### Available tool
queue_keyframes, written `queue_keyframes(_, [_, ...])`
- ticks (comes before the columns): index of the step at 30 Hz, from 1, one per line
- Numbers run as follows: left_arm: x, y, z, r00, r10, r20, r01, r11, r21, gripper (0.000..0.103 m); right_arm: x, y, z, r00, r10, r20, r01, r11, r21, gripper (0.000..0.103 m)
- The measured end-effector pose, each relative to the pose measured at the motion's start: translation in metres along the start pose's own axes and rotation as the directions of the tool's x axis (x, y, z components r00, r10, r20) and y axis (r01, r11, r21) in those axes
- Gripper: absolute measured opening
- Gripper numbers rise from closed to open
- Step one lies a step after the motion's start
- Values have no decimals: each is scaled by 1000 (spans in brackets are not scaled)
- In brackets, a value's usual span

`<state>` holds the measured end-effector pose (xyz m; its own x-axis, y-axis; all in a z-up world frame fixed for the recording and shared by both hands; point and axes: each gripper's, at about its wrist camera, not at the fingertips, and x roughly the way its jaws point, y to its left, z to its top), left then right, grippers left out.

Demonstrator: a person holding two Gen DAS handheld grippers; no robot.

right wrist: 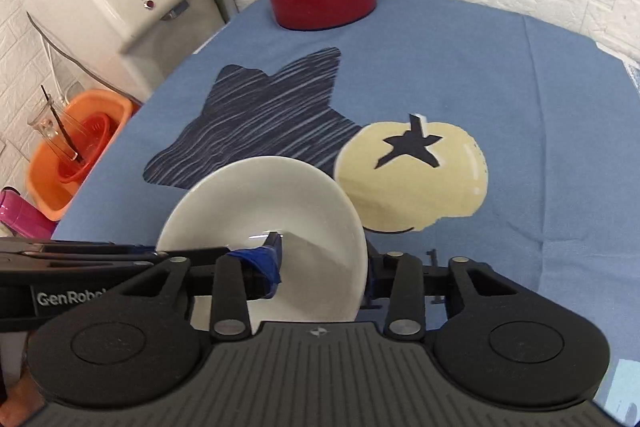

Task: Organize plates and bowls
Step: 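Grasp the red-and-white bowl rim with both grippers, then carry the red-and-white bowl with both grippers into the steel bowl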

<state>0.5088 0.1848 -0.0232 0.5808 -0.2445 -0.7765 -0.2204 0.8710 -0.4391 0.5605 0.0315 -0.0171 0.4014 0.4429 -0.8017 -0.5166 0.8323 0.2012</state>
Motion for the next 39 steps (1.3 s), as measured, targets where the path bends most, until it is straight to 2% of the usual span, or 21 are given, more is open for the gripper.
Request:
queue_keyframes(4, [-18, -4, -9, 1000, 29, 8, -29, 999, 20, 5, -14, 6, -7, 999, 37, -5, -36, 998, 59, 23])
queue_keyframes(7, [-35, -4, -18, 1000, 15, -11, -15, 1000, 8, 4, -27, 9, -19, 997, 67, -29, -63, 990, 126, 27])
queue_keyframes(11, [-48, -12, -38, 998, 39, -56, -38, 999, 32, 4, -38, 14, -43, 993, 87, -83, -67, 975, 213, 28])
queue_keyframes(16, [-58, -9, -61, 998, 24, -53, -21, 999, 43, 4, -44, 23, -62, 994, 83, -77, -66, 977, 202, 29])
queue_keyframes(19, [-60, -6, -65, 999, 18, -40, -17, 999, 45, 4, -44, 30, -72, 993, 62, -98, -45, 985, 169, 29])
queue_keyframes(22, [-57, -7, -66, 1000, 19, -16, -18, 998, 66, 7, -43, 31, -76, 997, 25, -69, -16, 991, 136, 31])
queue_keyframes(23, [-57, -7, -66, 1000, 21, -6, -20, 997, 76, 14, -43, 31, -77, 998, 26, -59, -19, 992, 128, 31])
queue_keyframes(24, [-57, -6, -67, 1000, 23, 1, -23, 996, 83, 36, -43, 29, -78, 999, 30, -45, -25, 993, 115, 34])
queue_keyframes(25, [-57, -4, -67, 1000, 23, 7, -24, 996, 82, 45, -42, 29, -79, 999, 26, -41, -21, 994, 109, 34])
queue_keyframes(26, [-56, -2, -68, 1000, 21, 14, -22, 997, 79, 47, -42, 30, -79, 999, 22, -32, -19, 996, 85, 35])
queue_keyframes(29, [-54, 2, -67, 999, 28, 27, -31, 996, 84, 47, -40, 38, -80, 1000, -17, -22, 17, 1000, 7, 37])
queue_keyframes(33, [-49, 9, -69, 1000, 26, -2, -26, 996, 81, 47, -38, 39, -81, 999, -34, 1, 34, 999, 15, 39])
queue_keyframes(35, [-45, 15, -71, 1000, 25, -11, -24, 998, 62, 41, -37, 40, -82, 999, -37, 5, 37, 999, -13, 39])
queue_keyframes(37, [-45, 16, -70, 1000, 19, -5, -19, 998, 59, 41, -37, 38, -81, 999, -40, 2, 40, 999, 2, 39])
queue_keyframes(39, [-45, 18, -68, 1000, 12, -6, -12, 999, 47, 35, -38, 33, -82, 1000, 2, 15, -2, 1000, 31, 31])
